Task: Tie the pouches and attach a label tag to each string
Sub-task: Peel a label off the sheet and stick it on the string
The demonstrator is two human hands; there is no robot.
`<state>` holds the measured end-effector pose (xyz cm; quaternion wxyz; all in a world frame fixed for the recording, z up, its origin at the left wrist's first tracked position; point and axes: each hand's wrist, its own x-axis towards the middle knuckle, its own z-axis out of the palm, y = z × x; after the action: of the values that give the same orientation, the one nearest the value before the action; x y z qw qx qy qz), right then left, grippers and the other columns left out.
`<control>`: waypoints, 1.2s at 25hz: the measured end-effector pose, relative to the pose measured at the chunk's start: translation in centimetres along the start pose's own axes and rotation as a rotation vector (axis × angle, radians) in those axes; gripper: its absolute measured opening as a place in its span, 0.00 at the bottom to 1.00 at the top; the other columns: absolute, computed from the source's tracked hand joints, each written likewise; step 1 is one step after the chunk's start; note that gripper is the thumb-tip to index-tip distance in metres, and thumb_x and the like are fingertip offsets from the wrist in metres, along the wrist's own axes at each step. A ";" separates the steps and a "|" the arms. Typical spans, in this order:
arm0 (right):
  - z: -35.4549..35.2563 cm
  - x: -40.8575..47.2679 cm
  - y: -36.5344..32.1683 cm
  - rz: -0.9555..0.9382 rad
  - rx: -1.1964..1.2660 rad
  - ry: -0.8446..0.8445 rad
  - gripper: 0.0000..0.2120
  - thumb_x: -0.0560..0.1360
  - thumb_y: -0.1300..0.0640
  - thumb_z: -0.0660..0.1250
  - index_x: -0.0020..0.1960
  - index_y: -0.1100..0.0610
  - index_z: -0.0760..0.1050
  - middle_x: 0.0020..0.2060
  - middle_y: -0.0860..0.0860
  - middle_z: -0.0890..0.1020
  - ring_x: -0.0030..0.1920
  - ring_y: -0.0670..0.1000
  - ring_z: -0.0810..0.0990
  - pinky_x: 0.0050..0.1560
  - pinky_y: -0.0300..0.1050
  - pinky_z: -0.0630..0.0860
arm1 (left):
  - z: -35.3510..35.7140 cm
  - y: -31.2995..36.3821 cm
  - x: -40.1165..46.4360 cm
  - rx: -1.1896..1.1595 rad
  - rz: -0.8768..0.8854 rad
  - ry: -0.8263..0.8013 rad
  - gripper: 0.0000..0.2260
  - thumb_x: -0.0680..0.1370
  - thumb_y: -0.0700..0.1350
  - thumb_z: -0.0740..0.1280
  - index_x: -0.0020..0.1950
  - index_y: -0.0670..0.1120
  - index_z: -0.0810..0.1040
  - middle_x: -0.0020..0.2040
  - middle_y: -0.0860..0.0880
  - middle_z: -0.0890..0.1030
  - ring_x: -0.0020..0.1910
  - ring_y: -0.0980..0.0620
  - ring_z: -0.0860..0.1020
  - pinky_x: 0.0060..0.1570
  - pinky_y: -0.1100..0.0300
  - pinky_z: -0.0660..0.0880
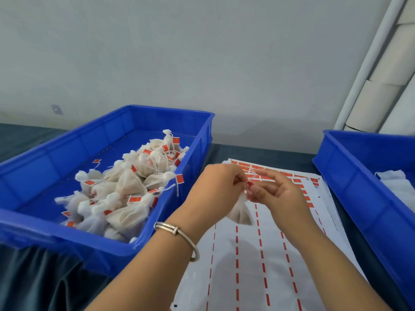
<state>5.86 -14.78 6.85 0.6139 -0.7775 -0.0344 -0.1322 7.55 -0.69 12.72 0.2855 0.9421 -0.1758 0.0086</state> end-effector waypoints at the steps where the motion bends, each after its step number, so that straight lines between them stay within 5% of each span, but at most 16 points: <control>1: 0.0 -0.4 -0.8 -0.023 0.048 -0.017 0.19 0.62 0.43 0.69 0.52 0.41 0.74 0.40 0.40 0.85 0.40 0.41 0.84 0.41 0.36 0.79 | -0.9 0.0 -0.9 -0.026 0.025 0.105 0.06 0.79 0.44 0.63 0.51 0.46 0.80 0.45 0.49 0.81 0.44 0.52 0.79 0.50 0.59 0.76; 7: 0.9 -2.7 -1.5 -0.055 -0.019 -0.039 0.09 0.70 0.46 0.66 0.50 0.40 0.73 0.38 0.35 0.83 0.39 0.40 0.83 0.32 0.26 0.73 | -7.7 -3.4 -3.5 -0.248 -0.028 0.572 0.07 0.75 0.43 0.68 0.38 0.52 0.75 0.33 0.55 0.80 0.33 0.61 0.79 0.35 0.70 0.73; 13: 1.4 -3.2 0.1 -0.032 -0.122 -0.086 0.07 0.76 0.55 0.65 0.48 0.43 0.75 0.36 0.35 0.82 0.39 0.39 0.82 0.31 0.26 0.73 | -12.5 -11.0 -3.2 0.161 -0.288 0.704 0.03 0.74 0.42 0.64 0.41 0.43 0.74 0.33 0.50 0.74 0.30 0.51 0.69 0.29 0.60 0.65; 19: 0.9 -3.2 -0.1 -0.007 -0.195 -0.125 0.09 0.77 0.58 0.64 0.47 0.43 0.75 0.35 0.36 0.82 0.39 0.39 0.82 0.32 0.26 0.74 | -9.8 -14.5 -2.2 0.311 -0.479 0.333 0.08 0.77 0.40 0.60 0.47 0.38 0.77 0.44 0.42 0.79 0.40 0.46 0.74 0.41 0.53 0.73; 25: -5.1 -1.6 -3.3 0.006 -0.264 0.010 0.06 0.76 0.54 0.66 0.47 0.42 0.75 0.36 0.42 0.83 0.37 0.39 0.82 0.33 0.31 0.75 | -8.3 -6.1 -0.6 0.263 -0.234 0.474 0.09 0.75 0.47 0.62 0.45 0.43 0.77 0.42 0.45 0.80 0.39 0.47 0.76 0.36 0.53 0.73; 27: -8.9 -0.2 -5.3 -0.020 -0.231 0.143 0.06 0.77 0.56 0.65 0.46 0.44 0.77 0.37 0.44 0.84 0.37 0.44 0.83 0.37 0.37 0.77 | -5.6 -2.5 0.0 0.226 -0.120 0.314 0.08 0.77 0.48 0.63 0.48 0.46 0.79 0.43 0.47 0.80 0.39 0.50 0.76 0.37 0.56 0.73; 30: -15.4 2.2 -7.3 -0.031 -0.245 0.364 0.08 0.77 0.60 0.64 0.45 0.48 0.78 0.39 0.45 0.83 0.38 0.45 0.81 0.43 0.40 0.76 | 1.2 0.9 0.0 0.232 0.049 -0.127 0.14 0.76 0.52 0.66 0.61 0.52 0.76 0.55 0.51 0.79 0.51 0.52 0.77 0.51 0.58 0.75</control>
<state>3.92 -28.04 17.60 0.5088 -0.8090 0.0815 -0.2829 7.12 -2.04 12.24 0.1629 0.9628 -0.2145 -0.0238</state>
